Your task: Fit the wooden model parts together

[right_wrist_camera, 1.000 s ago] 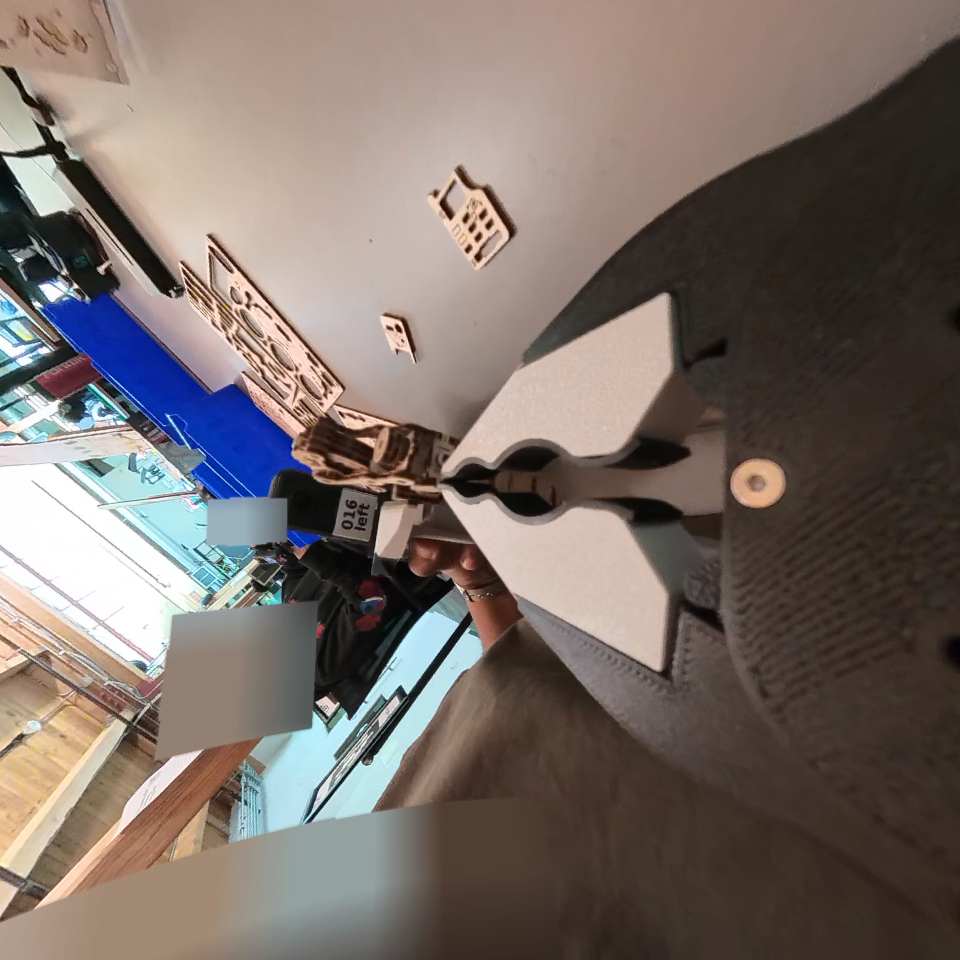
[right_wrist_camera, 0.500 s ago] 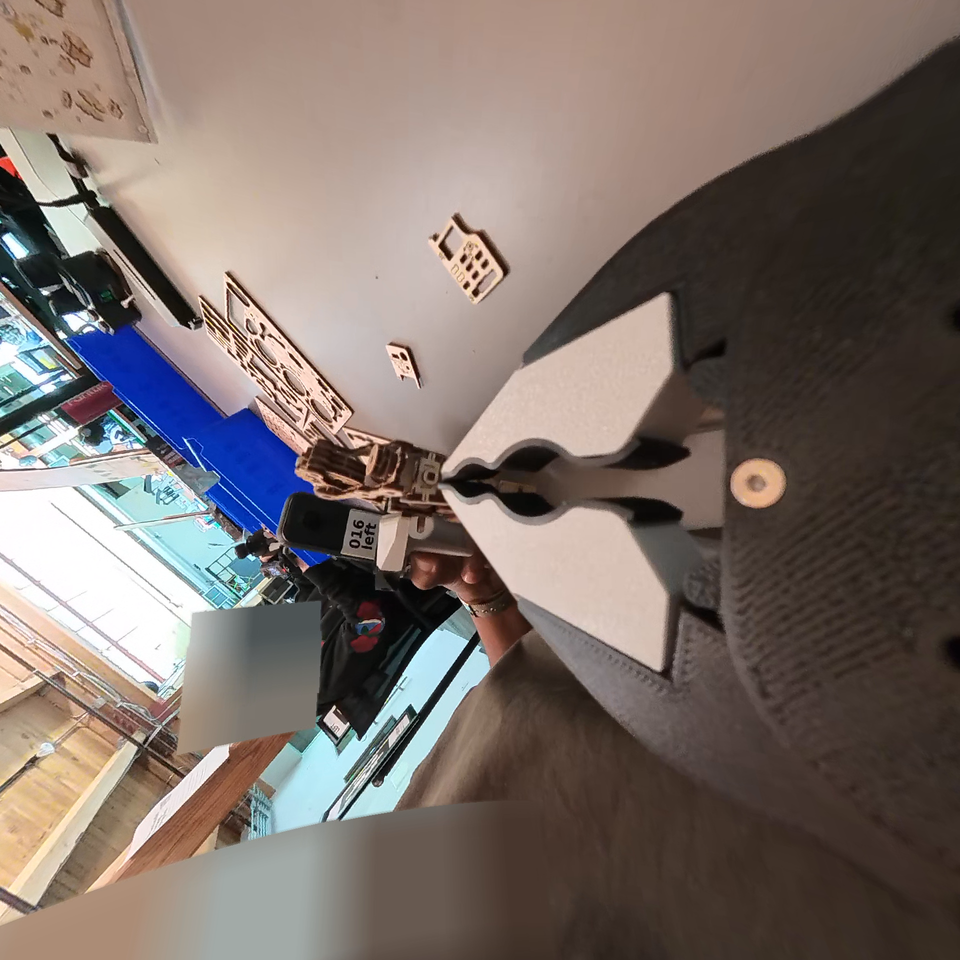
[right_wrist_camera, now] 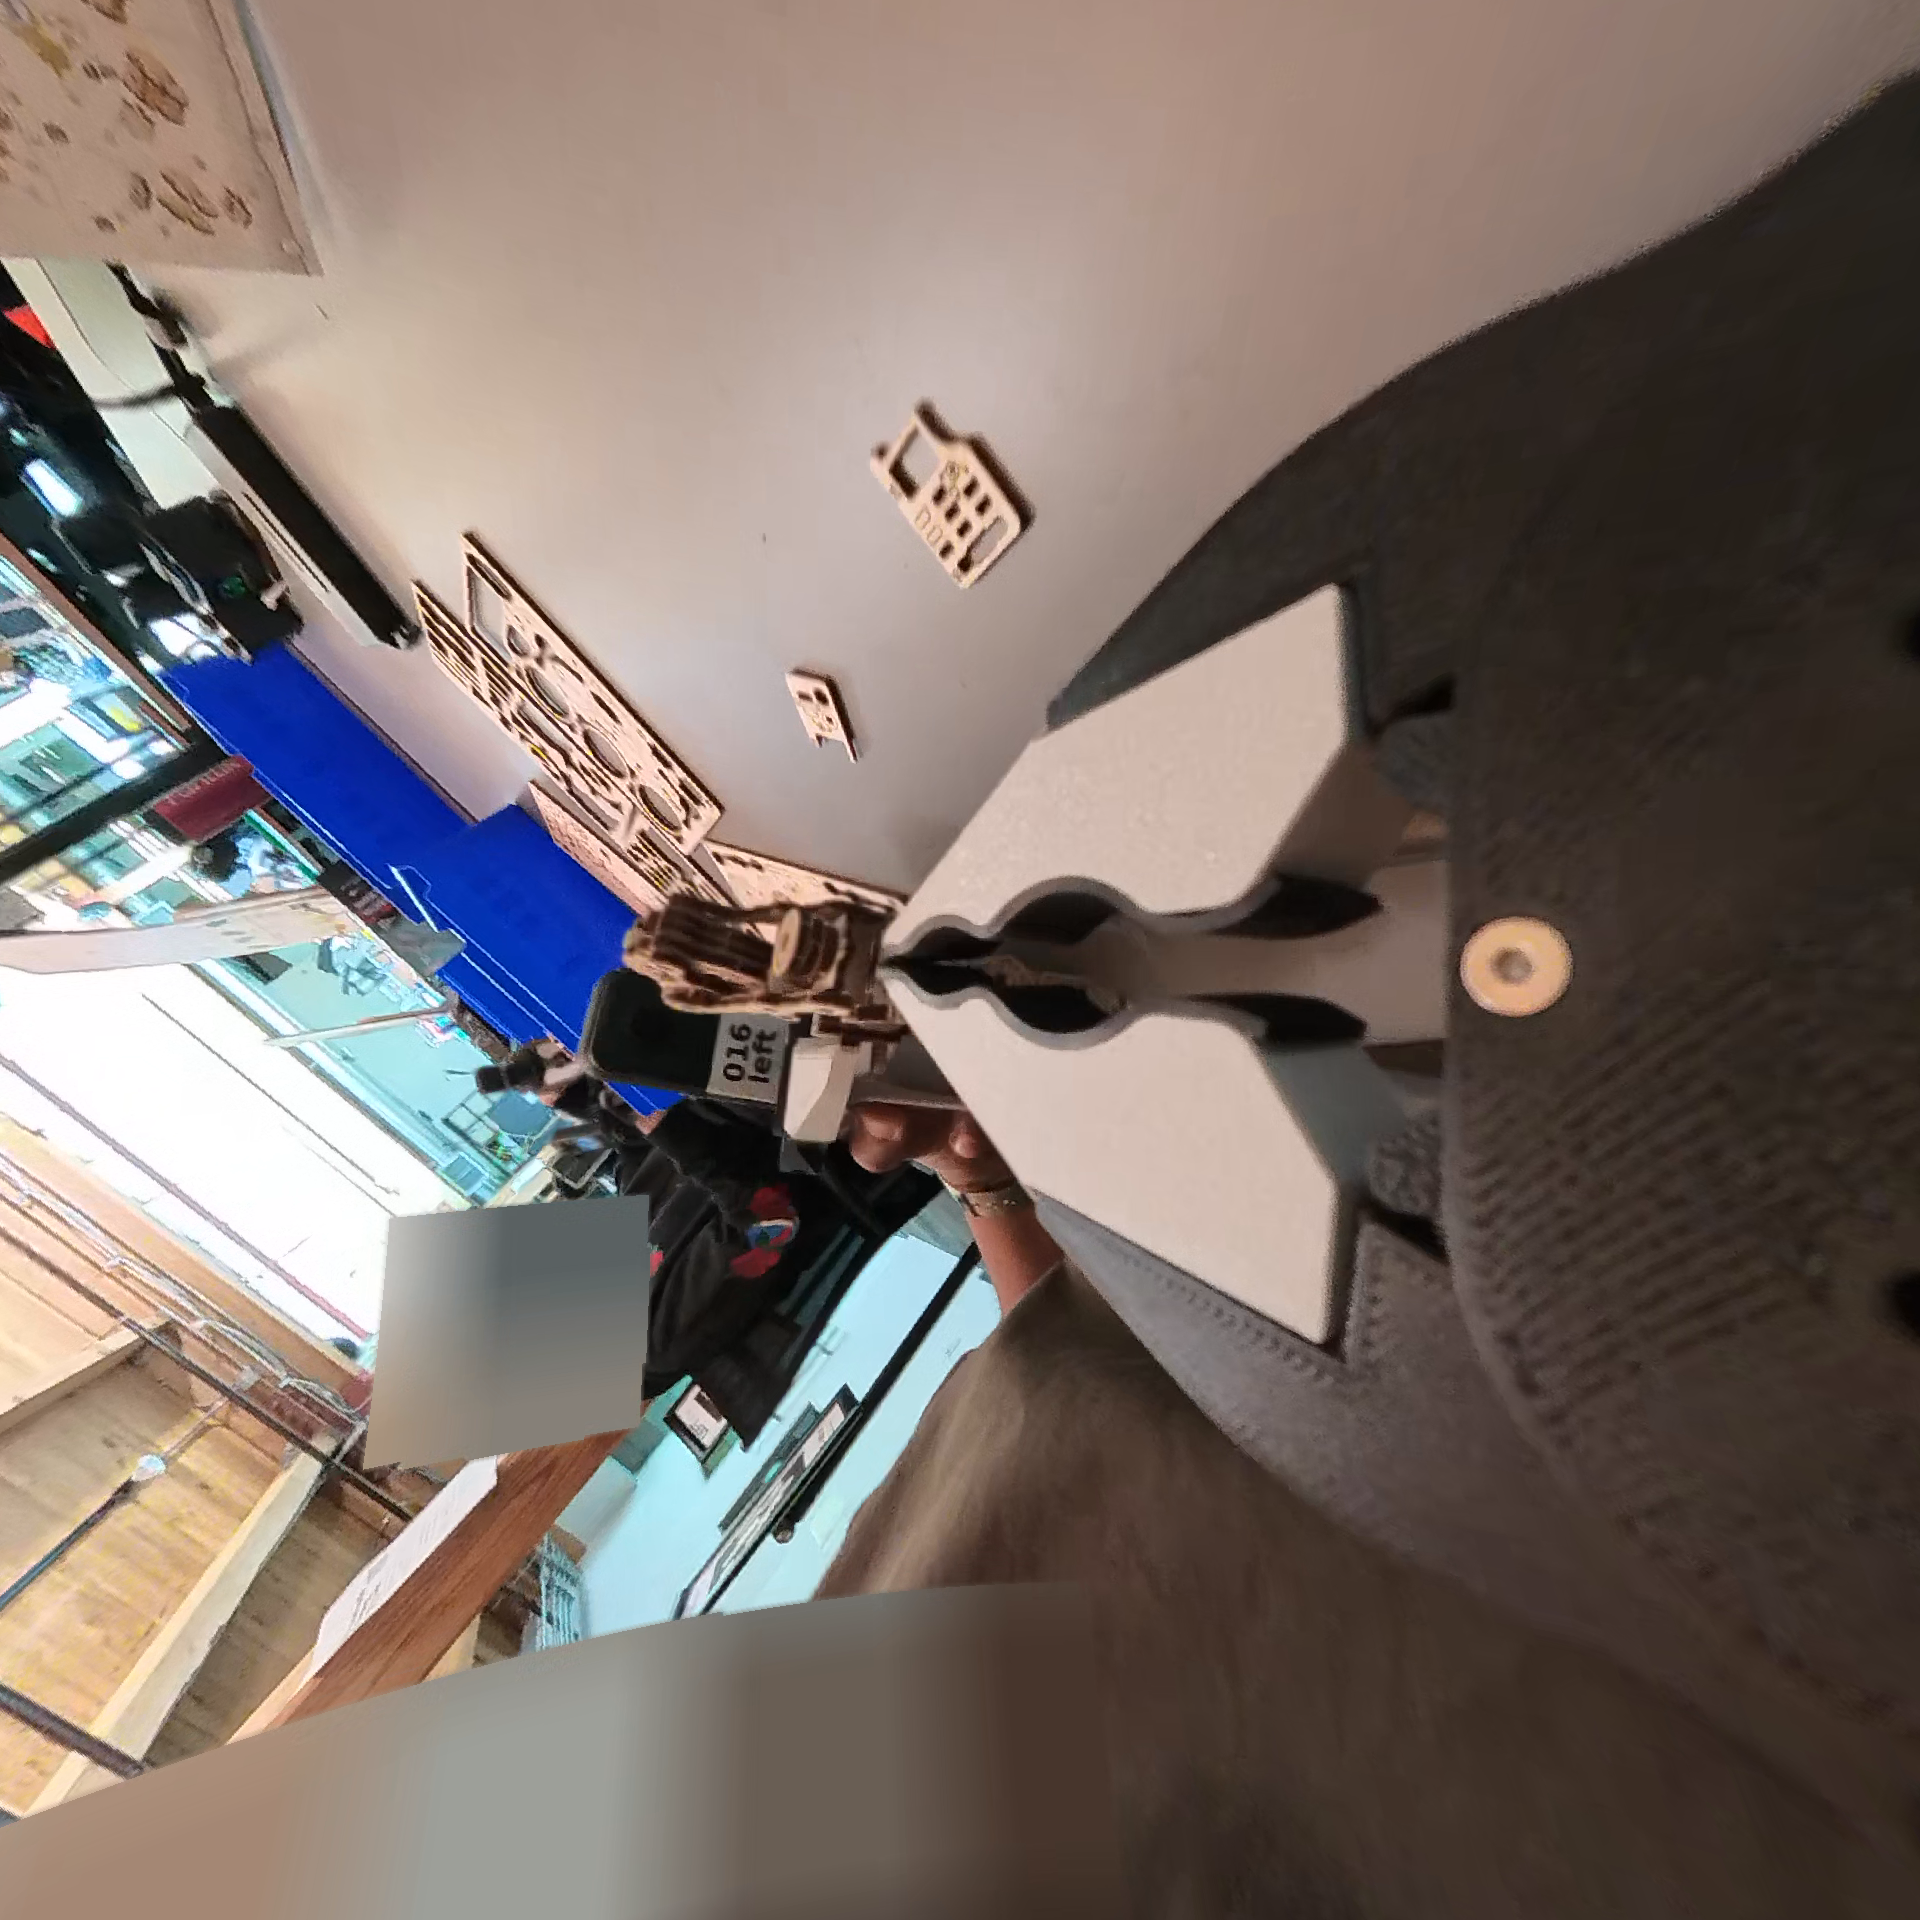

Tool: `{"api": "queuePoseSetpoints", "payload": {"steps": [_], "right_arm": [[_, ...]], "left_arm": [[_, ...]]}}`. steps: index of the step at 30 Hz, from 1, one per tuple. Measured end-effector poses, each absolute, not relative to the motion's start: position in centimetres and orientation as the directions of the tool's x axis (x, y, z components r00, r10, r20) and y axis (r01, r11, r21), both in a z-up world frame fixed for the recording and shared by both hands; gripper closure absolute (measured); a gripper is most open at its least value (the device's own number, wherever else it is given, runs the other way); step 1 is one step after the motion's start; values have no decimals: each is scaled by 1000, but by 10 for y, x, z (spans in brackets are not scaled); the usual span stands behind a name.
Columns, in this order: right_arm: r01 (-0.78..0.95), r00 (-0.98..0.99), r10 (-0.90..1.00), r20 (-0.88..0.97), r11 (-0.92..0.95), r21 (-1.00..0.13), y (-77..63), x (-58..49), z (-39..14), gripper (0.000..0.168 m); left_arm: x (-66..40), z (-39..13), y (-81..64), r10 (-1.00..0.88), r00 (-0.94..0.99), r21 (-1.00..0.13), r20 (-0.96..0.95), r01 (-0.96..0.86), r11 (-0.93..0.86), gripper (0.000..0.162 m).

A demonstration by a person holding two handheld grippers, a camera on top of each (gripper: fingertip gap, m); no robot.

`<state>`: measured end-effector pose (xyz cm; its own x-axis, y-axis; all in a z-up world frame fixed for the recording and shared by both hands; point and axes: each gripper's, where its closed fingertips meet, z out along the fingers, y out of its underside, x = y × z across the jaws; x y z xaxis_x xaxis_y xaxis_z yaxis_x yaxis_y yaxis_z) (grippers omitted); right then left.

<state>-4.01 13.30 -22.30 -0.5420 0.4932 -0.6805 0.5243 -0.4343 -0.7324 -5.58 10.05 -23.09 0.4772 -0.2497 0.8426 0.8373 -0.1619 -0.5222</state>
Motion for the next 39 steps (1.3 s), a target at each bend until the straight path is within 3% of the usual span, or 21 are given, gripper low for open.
{"api": "queuePoseSetpoints", "payload": {"steps": [39], "right_arm": [[527, -555, 475, -683, -435, -730, 117, -40, -219, 168]], "left_arm": [[-65, -221, 98, -318, 328, -370, 890, 926, -81, 138]]}}
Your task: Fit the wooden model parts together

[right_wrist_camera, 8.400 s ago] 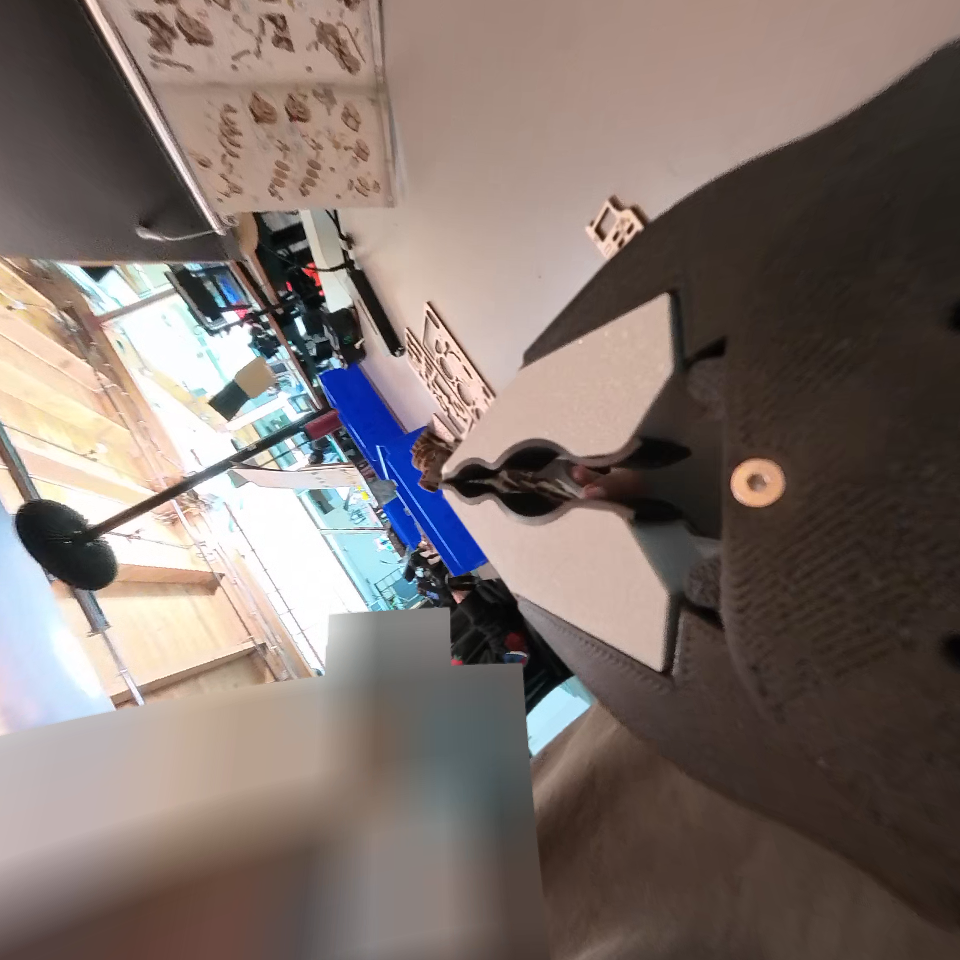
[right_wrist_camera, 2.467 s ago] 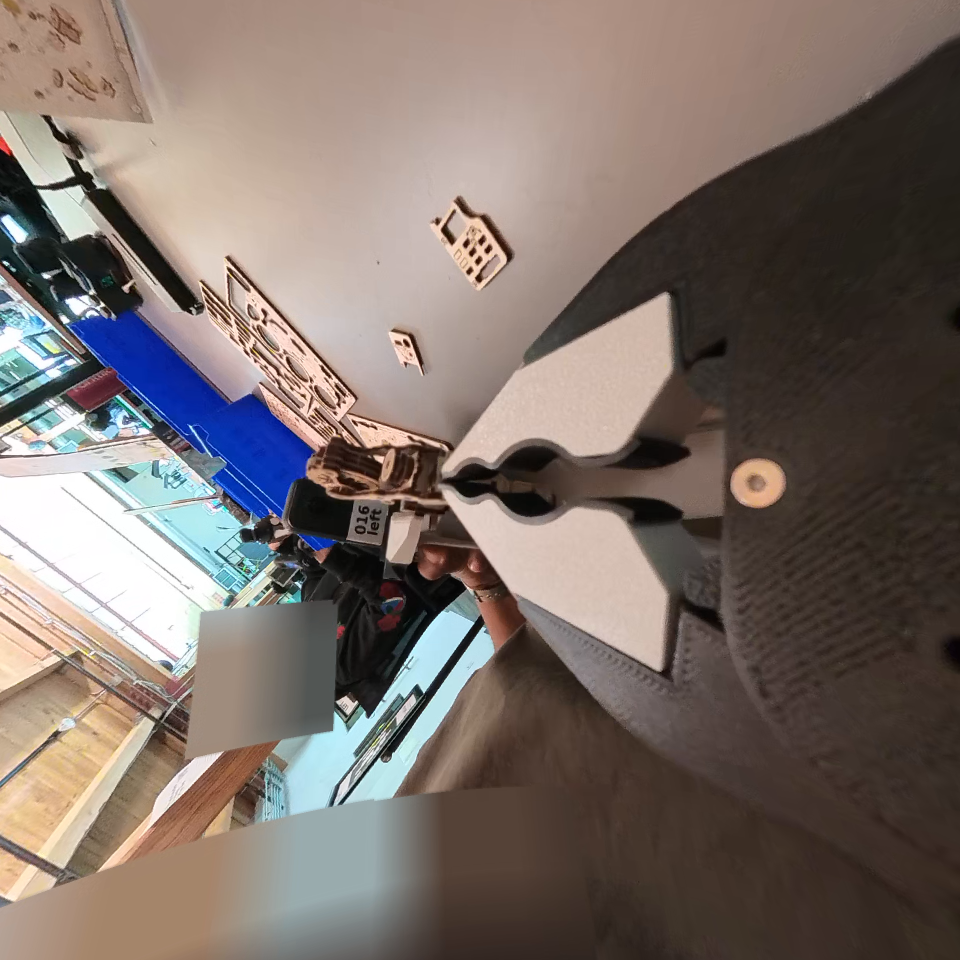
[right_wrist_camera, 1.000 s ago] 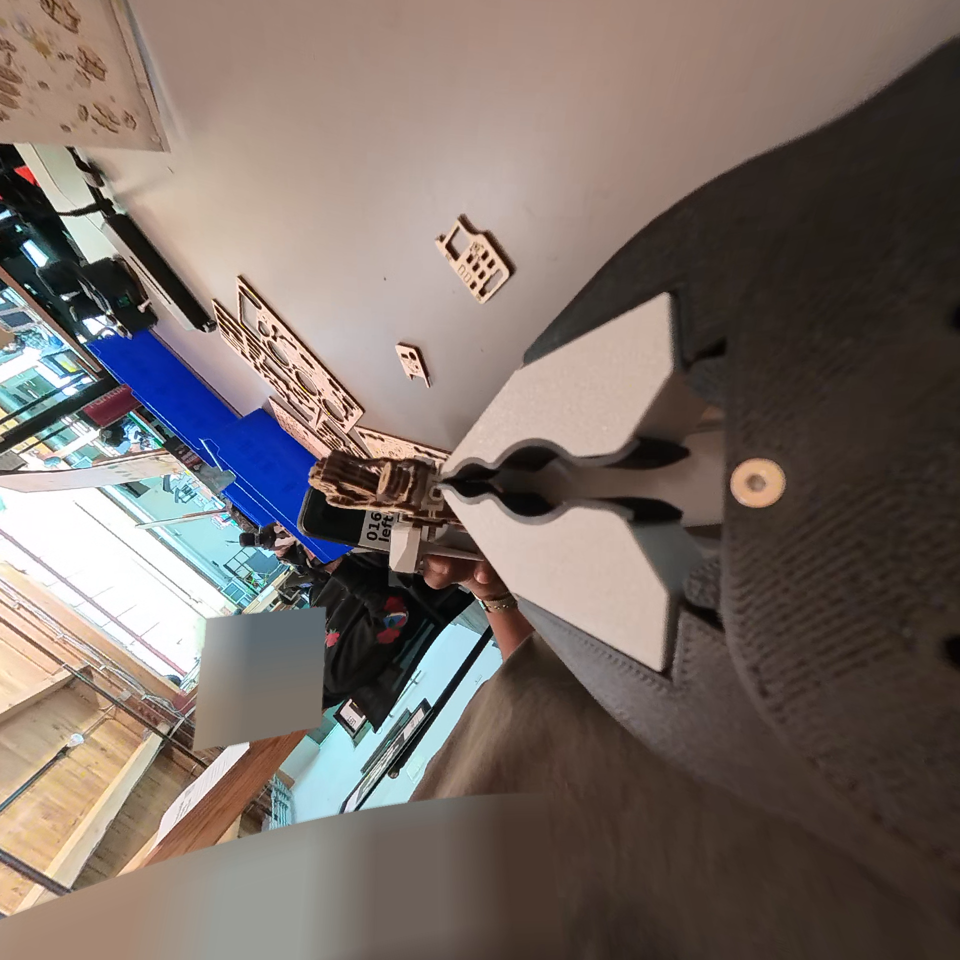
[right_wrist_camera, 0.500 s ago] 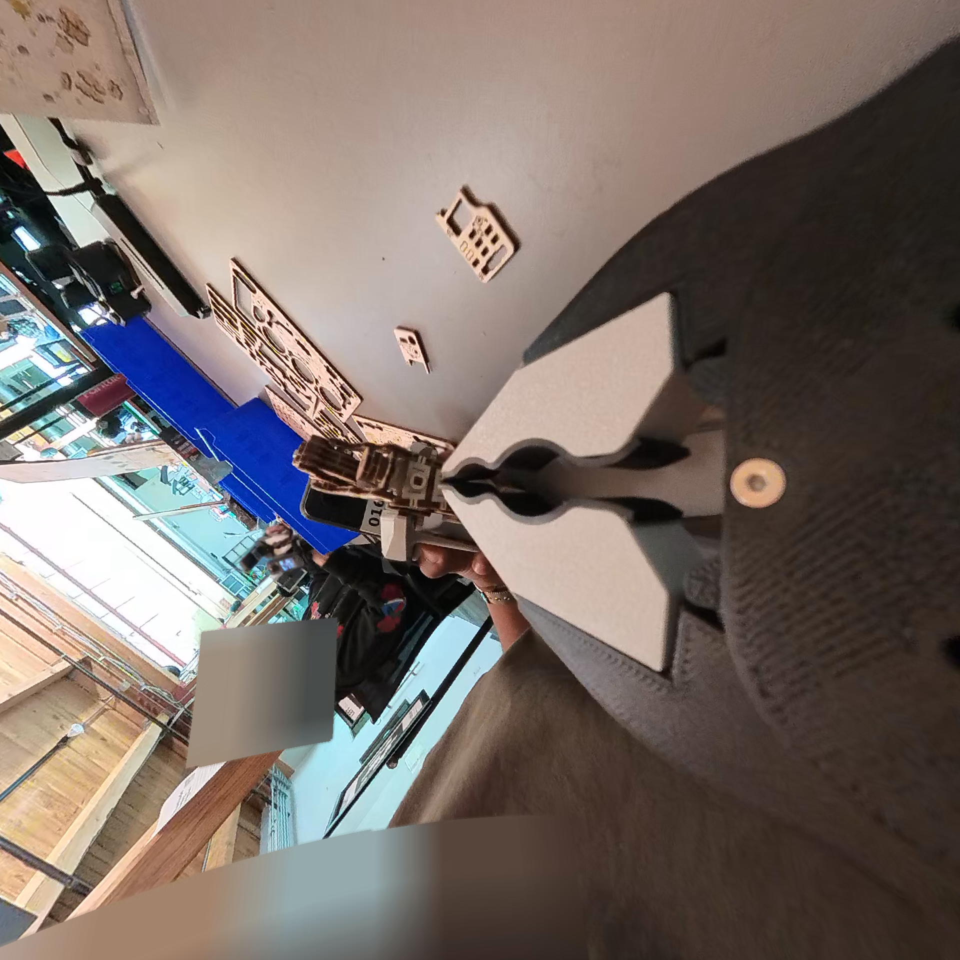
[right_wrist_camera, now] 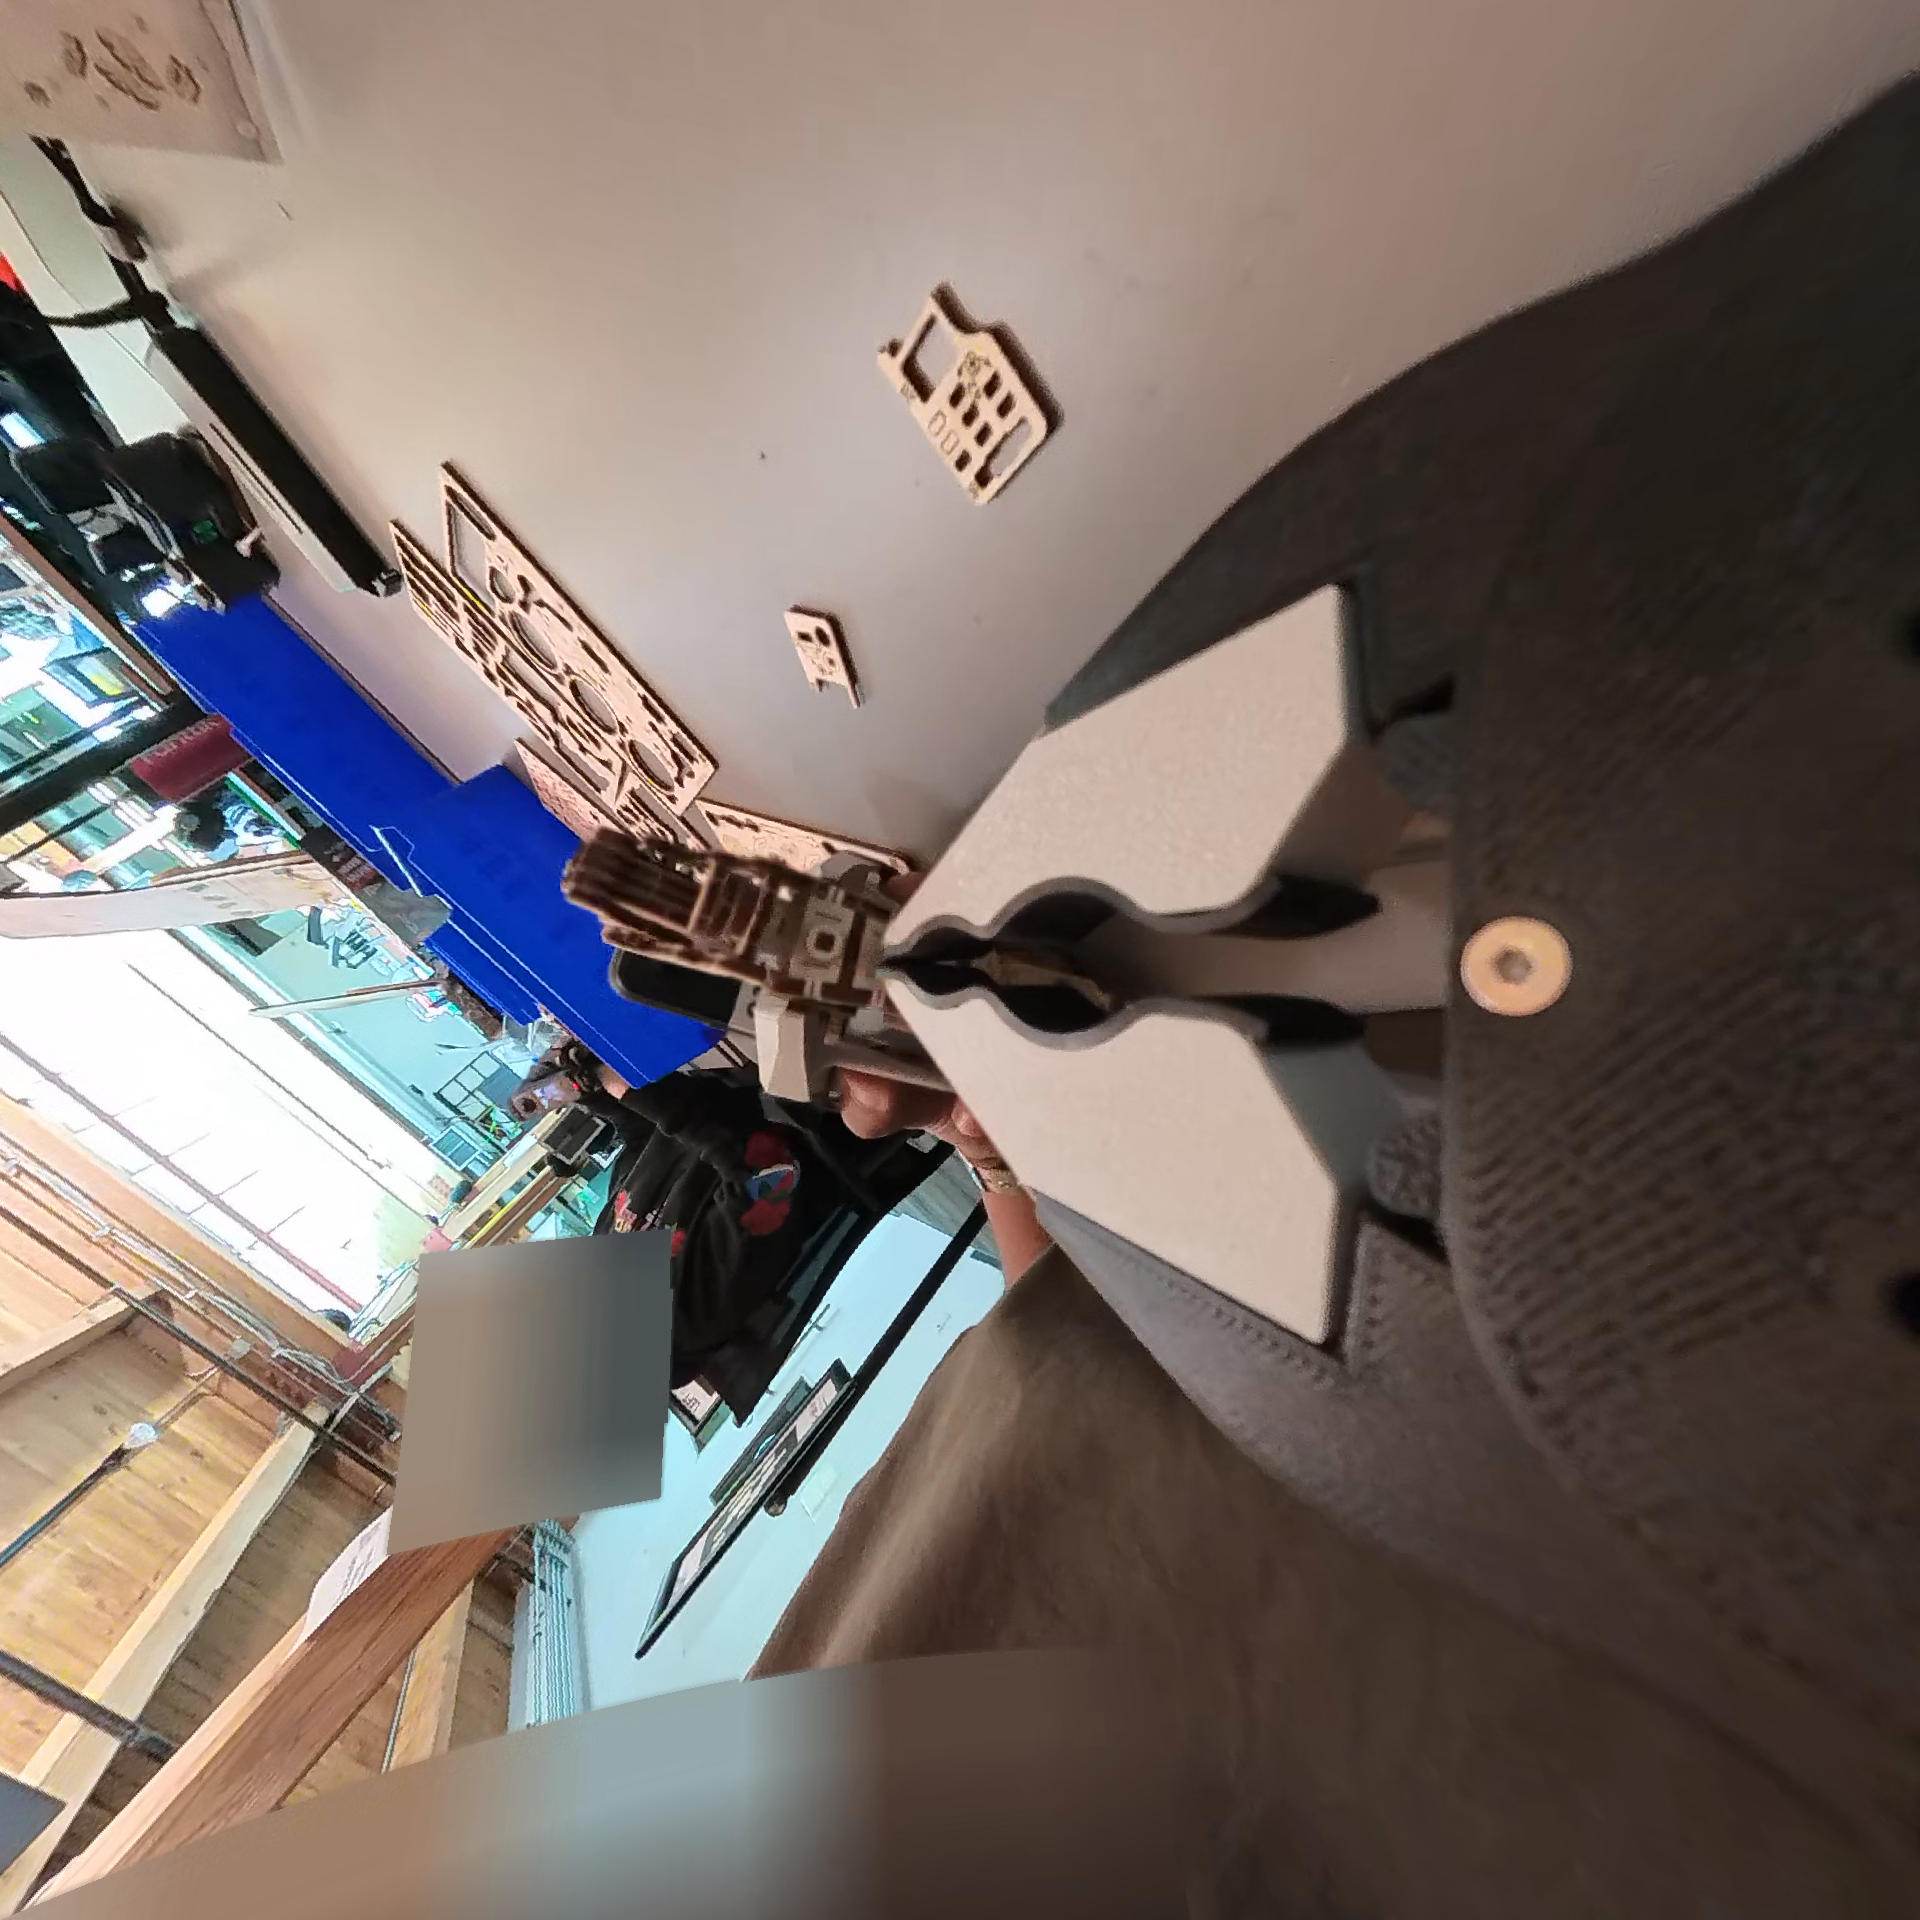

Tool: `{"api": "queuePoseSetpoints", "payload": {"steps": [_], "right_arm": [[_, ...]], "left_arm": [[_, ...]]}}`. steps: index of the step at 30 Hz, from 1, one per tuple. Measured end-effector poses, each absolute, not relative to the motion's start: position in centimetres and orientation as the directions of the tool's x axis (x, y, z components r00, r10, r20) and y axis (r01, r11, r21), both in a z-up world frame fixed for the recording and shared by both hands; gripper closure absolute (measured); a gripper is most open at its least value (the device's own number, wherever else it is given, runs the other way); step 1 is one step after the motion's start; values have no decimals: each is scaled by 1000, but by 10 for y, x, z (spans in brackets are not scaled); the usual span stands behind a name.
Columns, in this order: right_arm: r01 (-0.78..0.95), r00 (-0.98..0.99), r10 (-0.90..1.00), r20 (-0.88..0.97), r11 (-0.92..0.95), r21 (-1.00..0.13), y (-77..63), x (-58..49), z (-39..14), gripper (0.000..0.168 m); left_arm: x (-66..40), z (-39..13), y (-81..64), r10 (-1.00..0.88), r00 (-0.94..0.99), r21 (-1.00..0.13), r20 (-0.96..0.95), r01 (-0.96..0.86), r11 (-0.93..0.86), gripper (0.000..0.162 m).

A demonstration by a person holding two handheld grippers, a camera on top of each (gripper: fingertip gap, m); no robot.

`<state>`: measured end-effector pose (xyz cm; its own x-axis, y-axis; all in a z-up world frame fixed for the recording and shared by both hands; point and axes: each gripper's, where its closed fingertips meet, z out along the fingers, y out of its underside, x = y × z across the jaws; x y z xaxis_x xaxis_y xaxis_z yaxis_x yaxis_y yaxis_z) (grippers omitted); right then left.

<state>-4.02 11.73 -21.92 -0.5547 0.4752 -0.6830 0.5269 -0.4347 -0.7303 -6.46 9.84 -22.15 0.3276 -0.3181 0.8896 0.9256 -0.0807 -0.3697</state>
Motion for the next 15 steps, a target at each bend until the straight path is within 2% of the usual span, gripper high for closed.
{"api": "queuePoseSetpoints", "payload": {"steps": [5, 8, 11, 15], "right_arm": [[496, -553, 482, -680, -465, -733, 127, -41, -213, 168], [500, -567, 470, -676, -456, -736, 115, -42, -211, 168], [499, -568, 478, -670, -448, -742, 115, -40, -211, 168], [466, -562, 485, -670, -483, -741, 126, -41, -205, 168]], "left_arm": [[-71, -219, 95, -345, 282, -318, 896, 947, -53, 138], [-64, -219, 98, -345, 293, -337, 891, 939, -72, 136], [-70, -216, 96, -364, 258, -294, 895, 955, -47, 138], [-71, -216, 96, -366, 256, -290, 895, 956, -41, 138]]}}
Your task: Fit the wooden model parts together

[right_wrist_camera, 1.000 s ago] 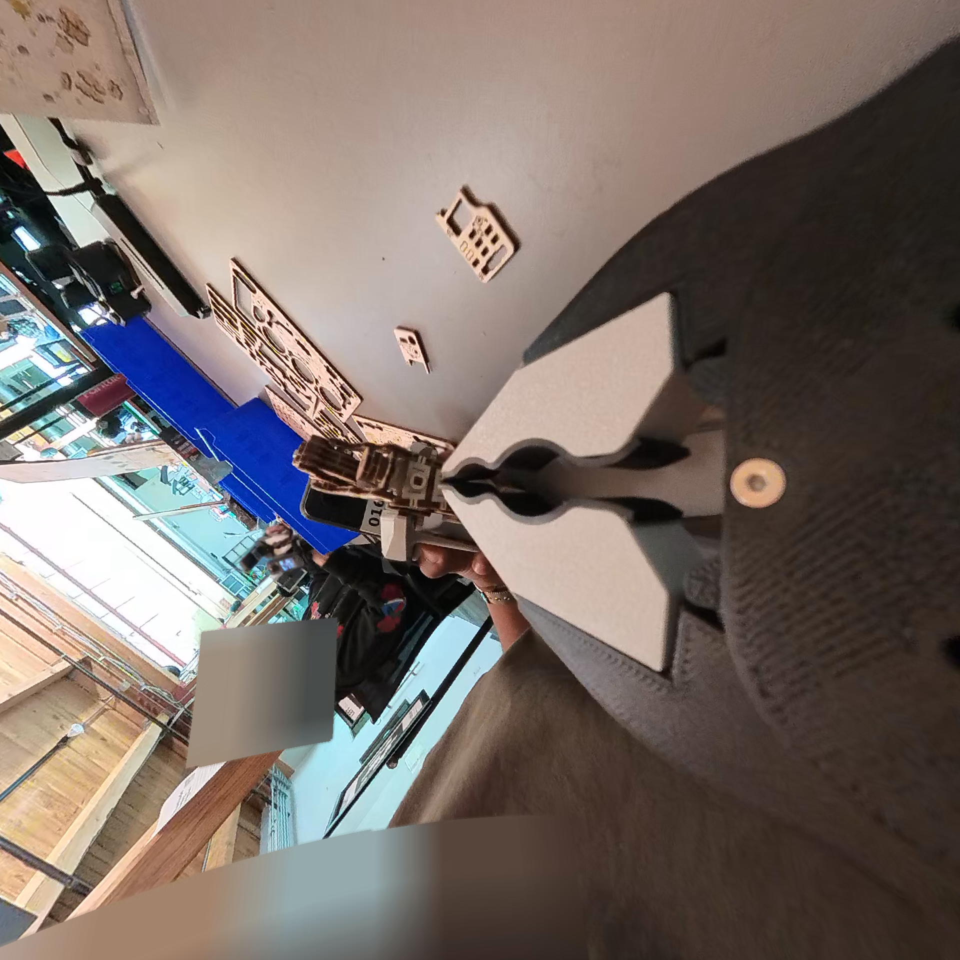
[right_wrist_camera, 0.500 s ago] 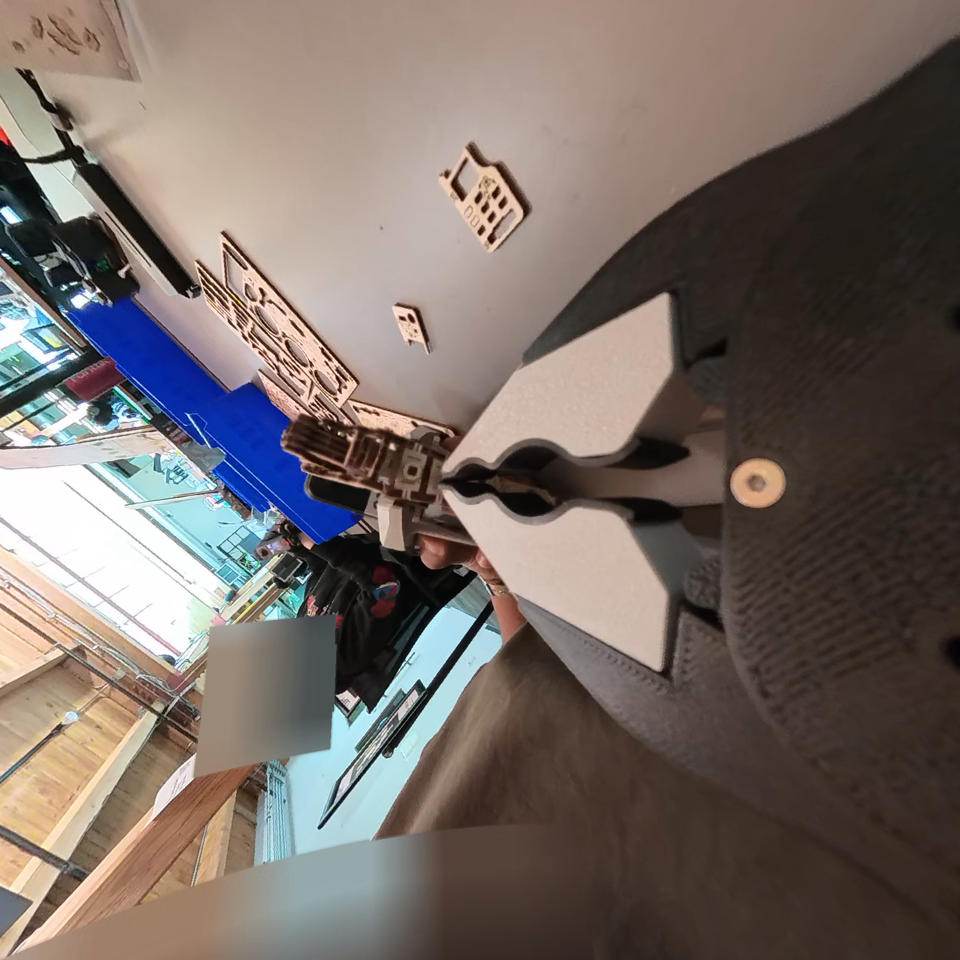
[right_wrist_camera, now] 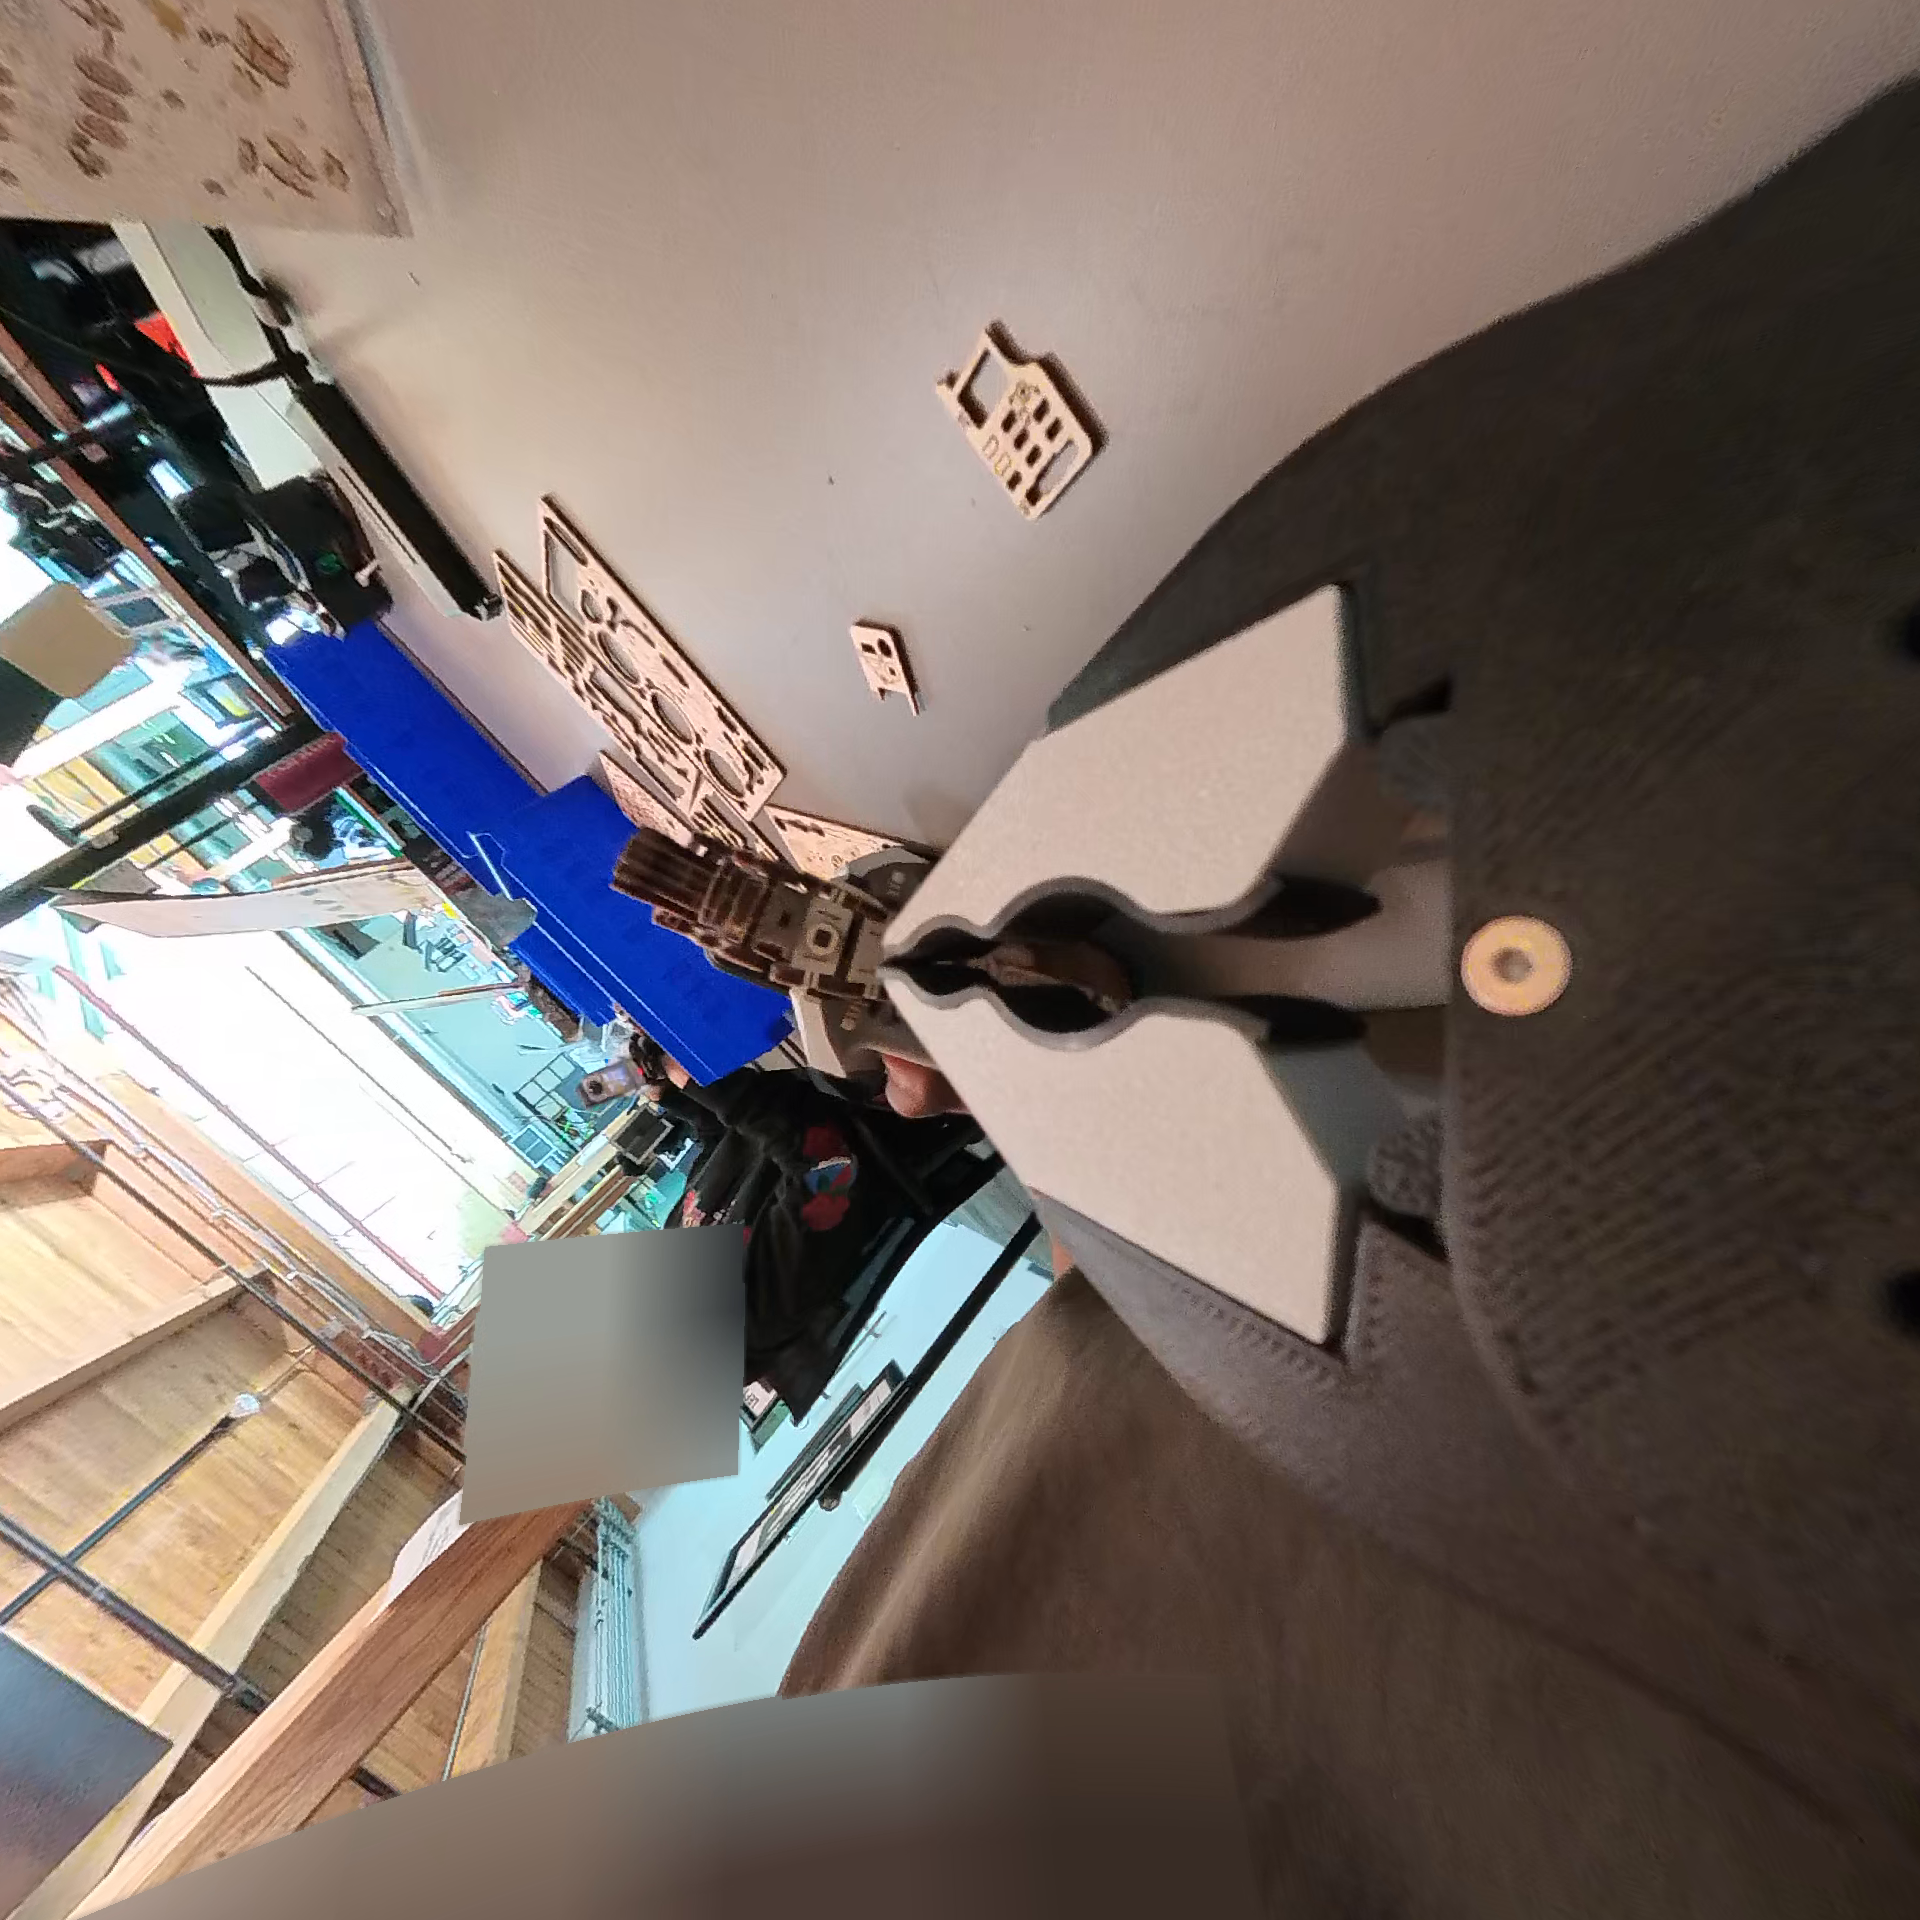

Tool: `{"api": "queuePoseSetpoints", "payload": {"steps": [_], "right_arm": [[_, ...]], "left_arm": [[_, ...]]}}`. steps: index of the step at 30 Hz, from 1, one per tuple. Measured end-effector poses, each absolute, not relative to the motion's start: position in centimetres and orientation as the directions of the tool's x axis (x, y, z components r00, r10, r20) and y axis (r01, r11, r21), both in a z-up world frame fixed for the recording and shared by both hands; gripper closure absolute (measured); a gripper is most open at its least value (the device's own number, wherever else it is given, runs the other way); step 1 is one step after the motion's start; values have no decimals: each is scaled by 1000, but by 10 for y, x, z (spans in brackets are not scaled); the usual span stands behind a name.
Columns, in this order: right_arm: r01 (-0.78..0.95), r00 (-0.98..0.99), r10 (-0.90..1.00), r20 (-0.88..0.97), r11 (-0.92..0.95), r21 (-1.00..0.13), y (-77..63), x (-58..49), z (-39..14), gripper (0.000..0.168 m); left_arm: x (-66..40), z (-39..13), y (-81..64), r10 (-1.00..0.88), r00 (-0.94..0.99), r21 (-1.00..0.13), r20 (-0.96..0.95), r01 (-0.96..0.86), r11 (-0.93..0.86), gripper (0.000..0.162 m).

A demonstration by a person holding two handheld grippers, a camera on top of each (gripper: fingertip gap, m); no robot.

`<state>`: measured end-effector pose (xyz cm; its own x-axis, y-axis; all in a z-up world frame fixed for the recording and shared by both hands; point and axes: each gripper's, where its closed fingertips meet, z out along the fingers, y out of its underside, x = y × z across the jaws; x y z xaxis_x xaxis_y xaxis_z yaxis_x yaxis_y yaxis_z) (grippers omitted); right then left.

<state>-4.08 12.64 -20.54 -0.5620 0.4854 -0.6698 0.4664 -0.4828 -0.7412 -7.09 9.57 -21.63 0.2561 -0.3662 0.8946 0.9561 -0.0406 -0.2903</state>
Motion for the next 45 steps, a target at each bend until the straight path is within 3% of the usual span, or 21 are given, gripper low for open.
{"api": "queuePoseSetpoints", "payload": {"steps": [12, 17, 45], "right_arm": [[469, -562, 483, -671, -482, -740, 120, -41, -205, 168], [466, -558, 480, -677, -493, -735, 125, -40, -204, 168], [441, -555, 504, -662, -497, -748, 127, -42, -200, 168]], "left_arm": [[-60, -216, 100, -369, 264, -309, 891, 949, -66, 135], [-66, -215, 98, -387, 221, -257, 895, 965, -44, 137], [-66, -214, 98, -407, 183, -218, 895, 975, -42, 138]]}}
